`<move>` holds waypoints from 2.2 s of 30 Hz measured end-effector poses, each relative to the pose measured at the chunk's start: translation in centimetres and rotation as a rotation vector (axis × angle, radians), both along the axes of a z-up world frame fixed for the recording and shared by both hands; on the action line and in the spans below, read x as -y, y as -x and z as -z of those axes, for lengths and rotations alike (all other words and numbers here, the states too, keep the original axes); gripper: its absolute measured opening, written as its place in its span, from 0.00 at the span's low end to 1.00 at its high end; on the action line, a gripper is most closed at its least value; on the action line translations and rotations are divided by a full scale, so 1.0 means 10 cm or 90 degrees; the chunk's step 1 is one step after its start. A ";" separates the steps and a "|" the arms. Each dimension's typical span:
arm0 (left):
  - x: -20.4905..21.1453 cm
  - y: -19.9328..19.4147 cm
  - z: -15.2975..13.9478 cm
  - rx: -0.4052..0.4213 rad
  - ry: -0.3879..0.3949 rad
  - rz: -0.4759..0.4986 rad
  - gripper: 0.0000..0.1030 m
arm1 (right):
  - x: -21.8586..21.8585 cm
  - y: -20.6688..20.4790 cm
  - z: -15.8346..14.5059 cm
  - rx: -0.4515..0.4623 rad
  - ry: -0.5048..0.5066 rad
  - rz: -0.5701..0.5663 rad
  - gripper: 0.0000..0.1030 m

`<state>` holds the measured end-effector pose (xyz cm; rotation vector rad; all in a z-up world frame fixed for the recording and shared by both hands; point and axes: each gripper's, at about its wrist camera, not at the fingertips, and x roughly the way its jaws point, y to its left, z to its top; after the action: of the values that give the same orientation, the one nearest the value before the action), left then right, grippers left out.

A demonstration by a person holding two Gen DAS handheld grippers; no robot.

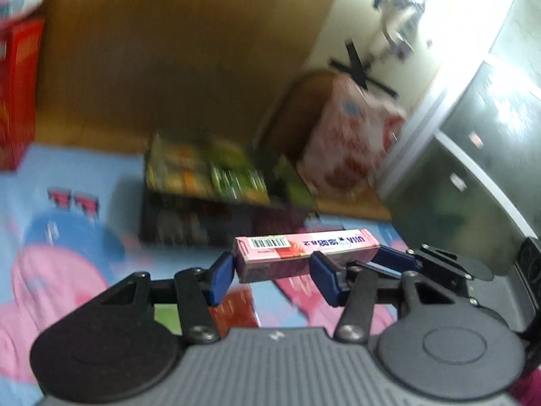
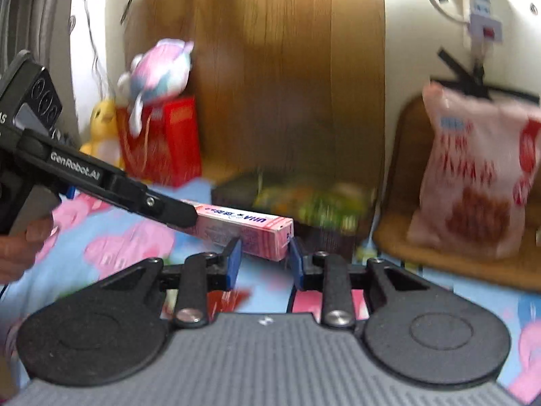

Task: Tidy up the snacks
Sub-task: 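Carry the pink box over the black tin and open the left tool, then grasp the bright green snack bag with the left tool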

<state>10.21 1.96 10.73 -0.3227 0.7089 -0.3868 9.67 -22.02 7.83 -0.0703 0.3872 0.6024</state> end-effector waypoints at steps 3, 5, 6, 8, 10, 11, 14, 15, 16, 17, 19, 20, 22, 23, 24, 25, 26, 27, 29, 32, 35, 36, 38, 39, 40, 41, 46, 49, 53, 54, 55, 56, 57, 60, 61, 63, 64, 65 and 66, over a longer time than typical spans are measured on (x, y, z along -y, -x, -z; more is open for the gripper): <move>-0.08 -0.36 -0.03 0.007 -0.020 -0.036 0.48 | -0.13 -0.40 0.02 -0.023 -0.020 0.006 0.33; -0.14 -0.62 0.00 -0.005 -0.028 -0.061 0.48 | -0.23 -0.67 0.07 -0.047 -0.029 0.006 0.33; -0.17 -0.72 0.04 -0.011 -0.032 -0.071 0.48 | -0.27 -0.78 0.10 -0.061 -0.032 0.006 0.33; -0.22 -0.90 0.12 -0.026 -0.045 -0.090 0.48 | -0.35 -0.95 0.19 -0.082 -0.031 0.008 0.34; -0.25 -1.01 0.20 -0.038 -0.057 -0.108 0.51 | -0.44 -1.02 0.26 -0.081 -0.015 0.016 0.37; -0.26 -1.05 0.25 -0.042 -0.058 -0.109 0.54 | -0.49 -1.06 0.28 -0.075 -0.004 0.023 0.39; -0.25 -1.07 0.30 -0.035 -0.057 -0.105 0.56 | -0.54 -1.07 0.29 -0.061 0.006 0.033 0.48; -0.24 -1.04 0.30 -0.029 -0.062 -0.106 0.58 | -0.52 -1.05 0.28 -0.059 0.002 0.033 0.48; -0.23 -1.01 0.28 -0.023 -0.066 -0.106 0.58 | -0.49 -1.02 0.25 -0.057 -0.006 0.035 0.48; -0.22 -0.97 0.26 -0.017 -0.069 -0.105 0.59 | -0.45 -0.98 0.23 -0.054 -0.016 0.037 0.48; -0.25 -0.84 0.21 -0.005 -0.062 -0.100 0.59 | -0.37 -0.83 0.16 -0.042 -0.041 0.043 0.48; -0.28 -0.77 0.19 0.000 -0.056 -0.097 0.59 | -0.33 -0.73 0.14 -0.037 -0.055 0.040 0.48; -0.36 -0.56 0.19 0.006 -0.045 -0.094 0.61 | -0.24 -0.50 0.14 -0.050 -0.081 0.011 0.48; -0.40 -0.46 0.21 0.006 -0.040 -0.095 0.64 | -0.21 -0.41 0.17 -0.070 -0.089 -0.010 0.48; -0.45 -0.37 0.26 0.000 -0.035 -0.096 0.67 | -0.20 -0.33 0.23 -0.100 -0.095 -0.032 0.48; -0.50 -0.30 0.32 -0.012 -0.030 -0.099 0.69 | -0.22 -0.30 0.29 -0.126 -0.092 -0.045 0.48; -0.55 -0.24 0.39 -0.028 -0.025 -0.100 0.70 | -0.24 -0.28 0.37 -0.153 -0.084 -0.051 0.48; -0.59 -0.19 0.49 -0.048 -0.019 -0.102 0.70 | -0.28 -0.27 0.45 -0.171 -0.072 -0.049 0.48; -0.66 -0.15 0.65 -0.084 -0.008 -0.115 0.70 | -0.36 -0.30 0.58 -0.202 -0.050 -0.035 0.48; -0.70 -0.08 0.84 -0.122 0.016 -0.114 0.61 | -0.45 -0.37 0.70 -0.239 -0.049 -0.032 0.39; -0.63 0.03 0.91 -0.116 -0.013 -0.111 0.54 | -0.52 -0.30 0.76 -0.260 -0.046 -0.038 0.27; -0.60 0.06 0.90 -0.114 -0.020 -0.107 0.54 | -0.54 -0.25 0.76 -0.258 -0.043 -0.045 0.27; -0.55 0.15 0.90 -0.118 -0.017 -0.095 0.54 | -0.56 -0.10 0.71 -0.255 -0.031 -0.060 0.27; -0.52 0.19 0.90 -0.116 -0.022 -0.093 0.54 | -0.55 -0.04 0.71 -0.252 -0.027 -0.063 0.27; -0.48 0.26 0.89 -0.110 -0.032 -0.092 0.54 | -0.55 0.06 0.71 -0.247 -0.019 -0.066 0.27; -0.46 0.32 0.89 -0.106 -0.038 -0.090 0.55 | -0.55 0.12 0.73 -0.251 -0.014 -0.075 0.26; -0.32 0.70 0.92 -0.084 -0.060 -0.063 0.54 | -0.36 0.47 0.74 -0.236 -0.034 -0.076 0.26; -0.38 0.86 0.86 -0.069 -0.049 -0.079 0.54 | -0.12 0.64 0.65 -0.213 -0.104 -0.040 0.28; -0.46 1.07 0.75 -0.044 -0.047 -0.103 0.55 | 0.09 0.97 0.64 -0.192 -0.143 -0.029 0.28; -0.45 1.11 0.73 -0.037 -0.063 -0.106 0.55 | 0.10 1.07 0.64 -0.184 -0.139 -0.035 0.29; -0.44 1.16 0.72 -0.029 -0.085 -0.109 0.55 | 0.09 1.16 0.65 -0.175 -0.132 -0.040 0.30; -0.42 1.20 0.71 -0.021 -0.107 -0.112 0.55 | 0.07 1.26 0.65 -0.168 -0.122 -0.045 0.30; -0.41 1.25 0.70 -0.012 -0.129 -0.118 0.55 | 0.06 1.34 0.65 -0.163 -0.115 -0.050 0.30; -0.46 1.39 0.68 0.012 -0.157 -0.146 0.58 | -0.04 1.52 0.64 -0.147 -0.094 -0.072 0.30; -0.50 1.43 0.68 0.016 -0.162 -0.160 0.58 | -0.10 1.55 0.65 -0.146 -0.088 -0.087 0.31; -0.64 1.51 0.69 0.017 -0.159 -0.191 0.58 | -0.23 1.58 0.65 -0.148 -0.082 -0.128 0.31; -0.73 1.55 0.71 0.010 -0.145 -0.204 0.58 | -0.33 1.58 0.65 -0.148 -0.075 -0.151 0.31; -0.83 1.59 0.73 0.001 -0.124 -0.214 0.58 | -0.42 1.58 0.65 -0.150 -0.066 -0.170 0.31; -0.91 1.61 0.75 -0.007 -0.106 -0.220 0.58 | -0.53 1.56 0.66 -0.154 -0.056 -0.189 0.32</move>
<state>-5.91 11.08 3.24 -0.2830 0.6760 0.0020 -5.96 -16.75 1.24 0.0314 0.5898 0.9244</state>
